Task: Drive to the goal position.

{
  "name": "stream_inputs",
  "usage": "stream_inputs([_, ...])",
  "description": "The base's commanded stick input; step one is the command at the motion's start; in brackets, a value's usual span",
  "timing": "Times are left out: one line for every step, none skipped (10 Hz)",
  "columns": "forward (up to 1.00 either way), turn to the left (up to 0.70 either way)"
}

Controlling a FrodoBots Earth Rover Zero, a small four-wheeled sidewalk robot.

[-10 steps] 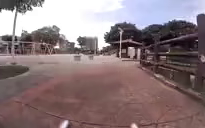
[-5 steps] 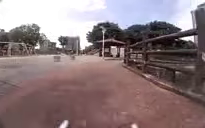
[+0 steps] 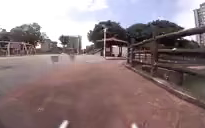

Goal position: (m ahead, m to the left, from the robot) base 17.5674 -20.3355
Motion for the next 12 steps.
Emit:
stream_inputs([1.0,0.0])
stream_inputs([1.0,0.0])
stream_inputs([1.0,0.0])
stream_inputs([1.0,0.0])
stream_inputs([1.0,0.0])
stream_inputs([1.0,0.0])
stream_inputs([1.0,0.0])
stream_inputs([1.0,0.0])
stream_inputs([1.0,0.0])
stream_inputs([1.0,0.0])
stream_inputs([1.0,0.0])
stream_inputs([1.0,0.0])
